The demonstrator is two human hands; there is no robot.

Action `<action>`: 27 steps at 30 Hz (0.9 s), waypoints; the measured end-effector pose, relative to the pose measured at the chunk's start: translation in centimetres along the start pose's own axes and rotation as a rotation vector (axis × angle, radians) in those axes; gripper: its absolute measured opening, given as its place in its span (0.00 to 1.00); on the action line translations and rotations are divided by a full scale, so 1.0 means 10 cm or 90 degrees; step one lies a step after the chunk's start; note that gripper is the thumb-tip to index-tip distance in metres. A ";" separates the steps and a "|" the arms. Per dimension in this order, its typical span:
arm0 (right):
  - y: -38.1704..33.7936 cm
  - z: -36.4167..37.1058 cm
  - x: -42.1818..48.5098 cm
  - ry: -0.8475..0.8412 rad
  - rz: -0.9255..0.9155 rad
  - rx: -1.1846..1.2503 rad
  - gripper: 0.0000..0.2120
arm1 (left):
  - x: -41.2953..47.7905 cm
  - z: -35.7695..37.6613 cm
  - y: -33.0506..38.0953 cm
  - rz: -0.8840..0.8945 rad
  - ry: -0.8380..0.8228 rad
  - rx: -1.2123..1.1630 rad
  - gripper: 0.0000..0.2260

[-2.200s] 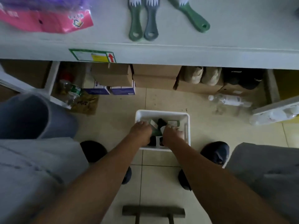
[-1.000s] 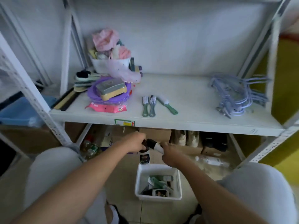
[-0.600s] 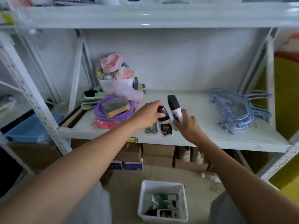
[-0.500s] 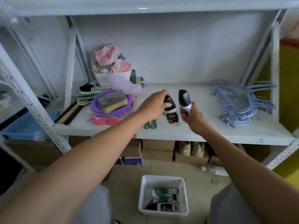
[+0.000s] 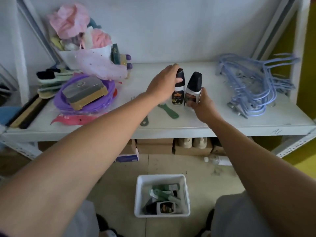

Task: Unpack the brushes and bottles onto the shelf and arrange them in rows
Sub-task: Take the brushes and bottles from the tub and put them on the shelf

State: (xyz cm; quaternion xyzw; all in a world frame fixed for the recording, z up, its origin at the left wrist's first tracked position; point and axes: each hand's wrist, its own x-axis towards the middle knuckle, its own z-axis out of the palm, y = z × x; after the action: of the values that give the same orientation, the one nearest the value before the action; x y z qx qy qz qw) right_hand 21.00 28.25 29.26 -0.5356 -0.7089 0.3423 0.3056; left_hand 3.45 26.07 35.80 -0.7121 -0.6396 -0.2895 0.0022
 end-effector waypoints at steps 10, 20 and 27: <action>0.02 0.03 0.00 0.002 -0.052 -0.020 0.36 | -0.24 0.24 -0.17 -0.104 -0.070 -0.079 0.40; -0.25 0.08 -0.86 0.041 -0.088 -0.075 0.44 | -1.25 0.03 -0.16 -0.013 -0.049 0.062 0.37; -0.28 0.31 -1.66 -0.010 -0.169 -0.196 0.34 | -2.12 -0.23 0.10 0.052 -0.025 0.007 0.24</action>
State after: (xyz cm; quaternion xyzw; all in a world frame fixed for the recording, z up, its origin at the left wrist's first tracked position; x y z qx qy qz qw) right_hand 20.93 11.10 28.60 -0.4749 -0.8197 0.1907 0.2575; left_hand 3.16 5.72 29.25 -0.7431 -0.6116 -0.2715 0.0049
